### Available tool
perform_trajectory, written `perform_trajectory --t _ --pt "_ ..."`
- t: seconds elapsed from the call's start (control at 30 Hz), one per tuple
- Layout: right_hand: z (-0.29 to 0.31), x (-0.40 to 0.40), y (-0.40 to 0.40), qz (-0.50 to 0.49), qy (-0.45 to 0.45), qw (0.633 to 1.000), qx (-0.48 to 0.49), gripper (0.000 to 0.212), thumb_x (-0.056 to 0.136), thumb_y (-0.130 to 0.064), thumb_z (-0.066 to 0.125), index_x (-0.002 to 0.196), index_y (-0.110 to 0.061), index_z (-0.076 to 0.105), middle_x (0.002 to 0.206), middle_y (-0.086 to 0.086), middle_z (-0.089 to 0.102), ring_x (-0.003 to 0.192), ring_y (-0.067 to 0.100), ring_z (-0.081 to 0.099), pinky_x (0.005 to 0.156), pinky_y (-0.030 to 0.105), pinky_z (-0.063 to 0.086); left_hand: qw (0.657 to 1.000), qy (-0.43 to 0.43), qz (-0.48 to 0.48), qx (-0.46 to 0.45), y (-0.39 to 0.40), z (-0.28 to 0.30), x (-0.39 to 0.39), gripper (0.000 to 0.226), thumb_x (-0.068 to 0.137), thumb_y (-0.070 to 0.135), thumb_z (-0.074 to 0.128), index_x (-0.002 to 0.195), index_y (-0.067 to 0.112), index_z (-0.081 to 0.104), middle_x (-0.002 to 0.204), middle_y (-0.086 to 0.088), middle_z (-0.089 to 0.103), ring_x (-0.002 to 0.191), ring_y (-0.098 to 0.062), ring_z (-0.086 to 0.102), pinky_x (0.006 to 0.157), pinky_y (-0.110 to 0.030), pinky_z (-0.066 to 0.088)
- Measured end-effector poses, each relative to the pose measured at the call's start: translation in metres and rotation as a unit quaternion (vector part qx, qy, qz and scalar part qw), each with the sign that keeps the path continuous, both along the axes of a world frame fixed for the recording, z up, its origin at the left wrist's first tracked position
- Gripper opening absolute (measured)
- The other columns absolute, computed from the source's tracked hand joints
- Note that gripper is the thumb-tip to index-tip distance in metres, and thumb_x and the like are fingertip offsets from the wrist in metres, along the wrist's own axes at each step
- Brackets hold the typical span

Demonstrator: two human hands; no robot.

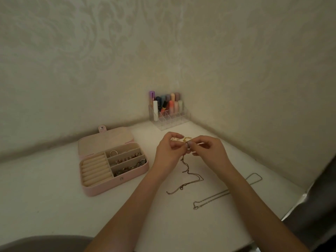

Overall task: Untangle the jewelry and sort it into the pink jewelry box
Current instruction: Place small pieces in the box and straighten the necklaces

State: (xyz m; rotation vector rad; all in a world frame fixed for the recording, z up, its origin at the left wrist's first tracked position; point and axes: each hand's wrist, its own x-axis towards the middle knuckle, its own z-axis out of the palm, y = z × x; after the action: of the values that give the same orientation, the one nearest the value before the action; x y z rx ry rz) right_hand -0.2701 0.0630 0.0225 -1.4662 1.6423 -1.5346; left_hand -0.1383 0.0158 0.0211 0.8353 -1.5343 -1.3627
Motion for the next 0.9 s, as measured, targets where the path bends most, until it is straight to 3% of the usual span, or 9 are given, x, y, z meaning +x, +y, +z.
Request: perform_trajectory --t 0.1,0.23,0.33,0.43,0.6,0.7,0.77,0.9 --pt "0.002 0.0 0.0 -0.036 -0.023 0.999 -0.02 0.011 0.088 -0.012 0.062 0.082 -0.008 0.071 0.077 -0.002 0.07 0.074 0.02 0.068 0.072 0.033 0.058 0.999 -0.034 0.004 0.002 0.001 0.001 0.0 0.023 0.082 -0.004 0.062 0.099 0.01 0.055 0.084 -0.014 0.069 0.066 -0.017 0.067 0.073 -0.034 0.056" --pt "0.011 0.001 0.003 -0.033 -0.174 0.983 -0.041 0.013 0.097 -0.01 0.05 0.089 -0.005 0.059 0.069 0.006 0.064 0.071 0.023 0.069 0.066 0.029 0.058 0.996 -0.082 0.016 0.013 0.002 0.001 0.001 0.02 0.082 -0.003 0.058 0.093 0.014 0.058 0.077 -0.007 0.06 0.052 -0.012 0.061 0.068 -0.038 0.057" --pt "0.02 -0.002 0.003 -0.03 -0.231 0.971 -0.056 0.013 0.1 -0.012 0.045 0.093 -0.006 0.053 0.058 0.003 0.059 0.059 0.02 0.067 0.06 0.029 0.057 0.995 -0.1 0.002 0.008 0.003 0.0 0.006 0.017 0.083 -0.004 0.054 0.09 0.011 0.06 0.07 -0.004 0.054 0.041 -0.006 0.053 0.047 -0.024 0.049" --pt "0.03 -0.005 0.003 -0.035 -0.239 0.968 -0.065 0.012 0.1 -0.013 0.044 0.094 -0.008 0.053 0.057 0.001 0.056 0.052 0.016 0.063 0.053 0.025 0.053 0.989 -0.143 -0.02 -0.023 0.005 0.001 0.013 0.016 0.085 0.0 0.054 0.087 0.012 0.065 0.066 0.001 0.053 0.038 -0.005 0.05 0.044 -0.021 0.04" --pt "0.051 -0.005 0.002 -0.014 -0.163 0.984 -0.073 0.012 0.097 -0.012 0.05 0.089 -0.009 0.059 0.061 0.004 0.057 0.051 0.016 0.061 0.051 0.025 0.051 0.958 -0.257 -0.033 -0.121 0.007 0.002 0.032 0.021 0.086 0.002 0.055 0.09 0.019 0.068 0.087 0.004 0.062 0.059 -0.004 0.06 0.056 -0.013 0.045" --pt "0.065 0.002 0.001 0.032 -0.119 0.99 -0.067 0.011 0.095 -0.011 0.054 0.09 -0.005 0.061 0.063 0.005 0.06 0.054 0.019 0.063 0.054 0.028 0.054 0.929 -0.31 -0.017 -0.201 0.007 0.006 0.043 0.029 0.085 0.003 0.057 0.109 0.018 0.065 0.098 0.005 0.066 0.085 -0.002 0.058 0.079 -0.009 0.043" --pt "0.074 0.012 0.0 0.076 -0.106 0.989 -0.069 0.012 0.095 -0.011 0.054 0.092 -0.002 0.06 0.065 0.006 0.062 0.057 0.021 0.064 0.057 0.031 0.056 0.941 -0.273 0.003 -0.199 0.006 0.012 0.046 0.038 0.086 0.011 0.062 0.123 0.02 0.056 0.109 0.009 0.062 0.102 -0.001 0.055 0.091 -0.012 0.038" --pt "0.087 0.032 -0.004 0.137 -0.1 0.982 -0.085 0.012 0.095 -0.01 0.053 0.087 -0.006 0.061 0.07 0.004 0.064 0.065 0.021 0.064 0.064 0.032 0.057 0.987 -0.131 -0.064 -0.063 0.004 0.028 0.043 0.052 0.084 0.028 0.069 0.131 0.023 0.046 0.123 0.007 0.062 0.117 -0.007 0.055 0.103 -0.029 0.041"
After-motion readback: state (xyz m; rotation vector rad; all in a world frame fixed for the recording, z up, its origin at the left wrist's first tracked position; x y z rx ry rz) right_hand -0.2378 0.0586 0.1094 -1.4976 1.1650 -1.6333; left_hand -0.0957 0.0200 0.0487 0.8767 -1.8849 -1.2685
